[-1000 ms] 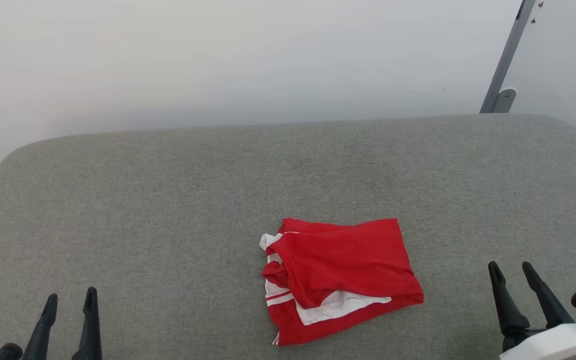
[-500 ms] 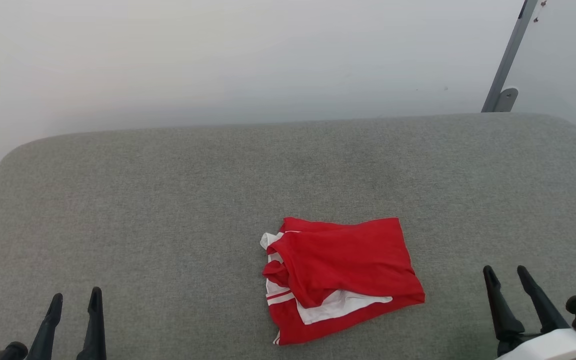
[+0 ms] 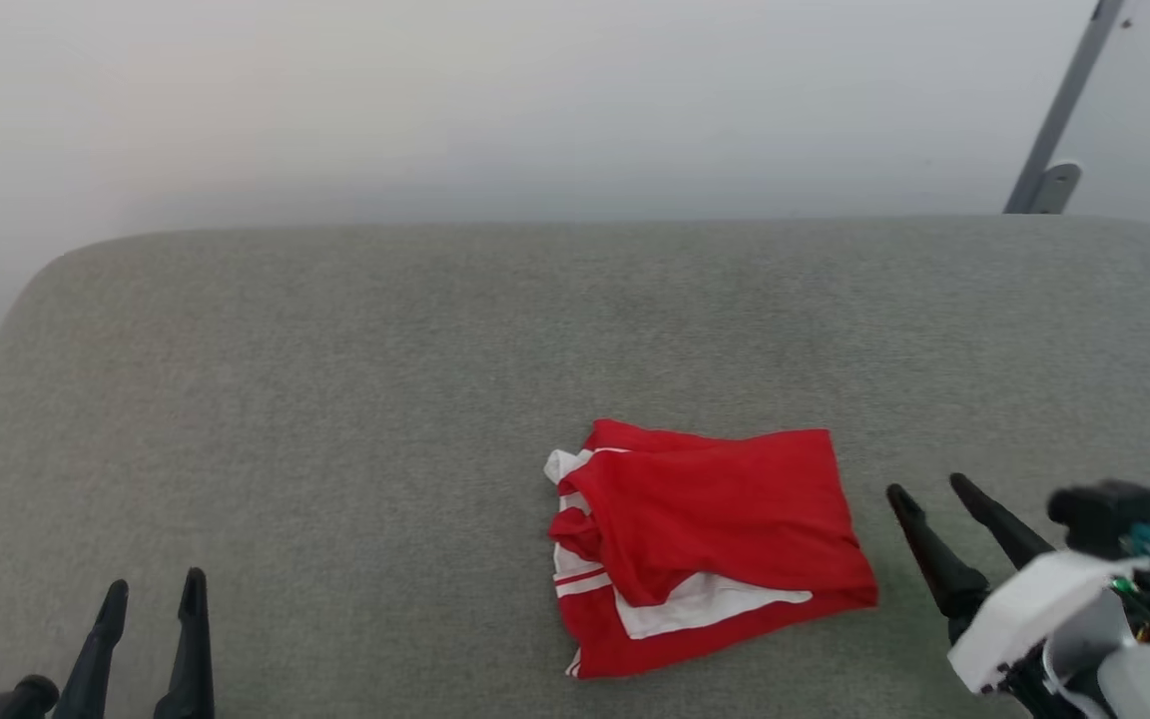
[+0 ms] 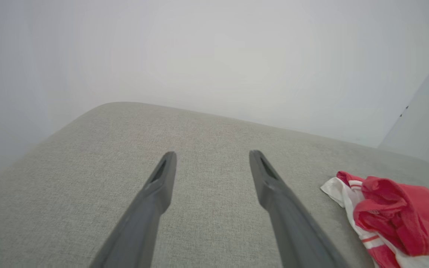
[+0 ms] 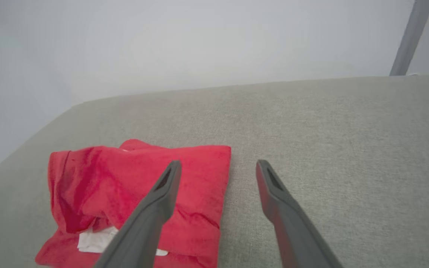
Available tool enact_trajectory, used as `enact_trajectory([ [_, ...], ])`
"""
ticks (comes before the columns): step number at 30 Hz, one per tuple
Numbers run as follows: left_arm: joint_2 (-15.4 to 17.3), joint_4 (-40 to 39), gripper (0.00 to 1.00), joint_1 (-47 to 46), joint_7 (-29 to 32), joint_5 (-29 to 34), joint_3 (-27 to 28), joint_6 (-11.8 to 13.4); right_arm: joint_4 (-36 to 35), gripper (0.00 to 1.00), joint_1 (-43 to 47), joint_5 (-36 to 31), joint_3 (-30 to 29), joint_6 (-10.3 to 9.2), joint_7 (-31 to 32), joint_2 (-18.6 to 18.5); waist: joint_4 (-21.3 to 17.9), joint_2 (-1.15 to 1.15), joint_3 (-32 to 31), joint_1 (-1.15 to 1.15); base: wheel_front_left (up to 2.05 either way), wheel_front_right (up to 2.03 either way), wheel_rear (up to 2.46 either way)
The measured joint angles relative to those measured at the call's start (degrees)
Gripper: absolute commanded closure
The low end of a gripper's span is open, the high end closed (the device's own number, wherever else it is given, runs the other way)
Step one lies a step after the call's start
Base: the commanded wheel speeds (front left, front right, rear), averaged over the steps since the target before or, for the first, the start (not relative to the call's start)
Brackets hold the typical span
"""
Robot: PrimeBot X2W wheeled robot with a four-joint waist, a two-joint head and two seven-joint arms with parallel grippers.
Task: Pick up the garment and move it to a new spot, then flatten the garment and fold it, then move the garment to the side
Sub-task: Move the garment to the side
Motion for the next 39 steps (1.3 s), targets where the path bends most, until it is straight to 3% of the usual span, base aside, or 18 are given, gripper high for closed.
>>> enact_trajectory([
  [7,-0.29,0.96,0.00,-0.74,0.00,-1.12,-1.92,-0.01,1.08,0.00,-6.30,3.47,6.60,0.00,12.20,-5.09,2.63,0.00,1.54,0.00,0.00,0.00,0.00],
  [17,0.08,1.88,0.00,-3.95,0.00,-1.94,-4.81,-0.01,3.42,0.00,-12.72,8.04,11.18,0.00,26.77,-10.11,6.37,0.00,4.65,0.00,0.00,0.00,0.00],
  [24,0.36,2.54,0.00,-5.21,0.00,-2.54,-5.92,-0.01,6.66,0.00,-15.63,10.11,14.08,0.00,35.42,-9.87,7.93,0.00,6.49,0.00,0.00,0.00,0.00],
  [33,0.66,3.45,0.00,-8.58,0.00,-3.46,-7.47,-0.01,14.35,0.00,-22.90,13.69,16.40,0.00,47.04,-5.73,9.23,0.00,9.61,0.00,0.00,0.00,0.00],
  [34,0.67,3.52,0.00,-8.89,0.00,-3.49,-7.70,-0.01,14.68,0.27,-23.38,14.01,16.72,-0.01,47.89,-5.67,9.31,0.00,9.83,0.00,0.00,0.00,0.00],
  [35,0.71,3.58,0.00,-9.25,0.00,-3.55,-7.93,-0.01,14.88,1.00,-23.87,14.39,16.94,-0.01,48.35,-5.68,9.38,0.00,10.04,0.00,0.00,0.00,0.00],
  [39,0.88,3.68,0.00,-10.41,0.00,-4.04,-8.34,-0.01,15.06,1.00,-25.32,16.30,16.45,0.02,48.23,-5.44,9.44,0.00,10.99,0.00,0.00,0.00,0.00],
])
